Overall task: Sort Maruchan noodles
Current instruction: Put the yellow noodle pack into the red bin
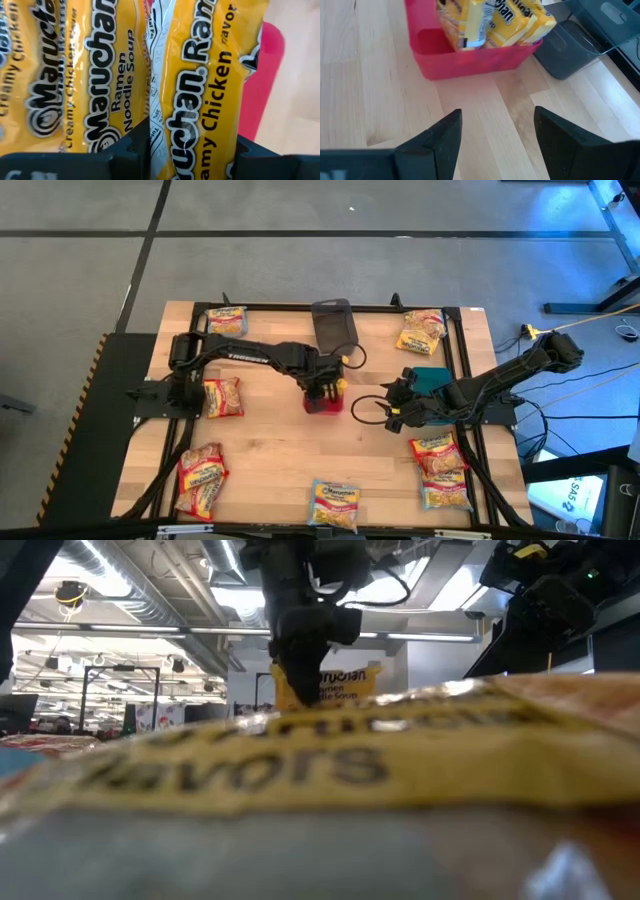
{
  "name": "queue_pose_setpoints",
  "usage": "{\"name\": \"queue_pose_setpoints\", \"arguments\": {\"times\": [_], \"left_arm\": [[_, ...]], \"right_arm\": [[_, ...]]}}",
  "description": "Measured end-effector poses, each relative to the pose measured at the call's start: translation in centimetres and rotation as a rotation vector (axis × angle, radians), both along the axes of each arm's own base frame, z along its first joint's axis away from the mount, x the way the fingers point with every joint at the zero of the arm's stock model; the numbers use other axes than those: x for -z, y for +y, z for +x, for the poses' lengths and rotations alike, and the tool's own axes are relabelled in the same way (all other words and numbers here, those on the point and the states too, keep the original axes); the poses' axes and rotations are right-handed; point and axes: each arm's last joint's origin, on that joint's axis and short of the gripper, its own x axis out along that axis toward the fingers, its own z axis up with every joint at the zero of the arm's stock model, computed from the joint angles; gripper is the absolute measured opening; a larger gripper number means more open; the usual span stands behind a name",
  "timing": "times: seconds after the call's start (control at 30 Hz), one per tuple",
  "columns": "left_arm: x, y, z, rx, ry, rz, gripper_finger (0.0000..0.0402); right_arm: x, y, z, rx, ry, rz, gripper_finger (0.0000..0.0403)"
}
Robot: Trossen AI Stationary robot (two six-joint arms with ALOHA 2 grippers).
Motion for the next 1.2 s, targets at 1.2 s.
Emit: {"name": "queue_pose_setpoints", "arguments": {"times": [1.2], "left_arm": [[1.7,1.1,1.0,0.186,-0.005,0.117,0.0154]], "right_arm": [[0.0,0.0,0.0,0.000,-0.004,0.002,0.0214]]}}
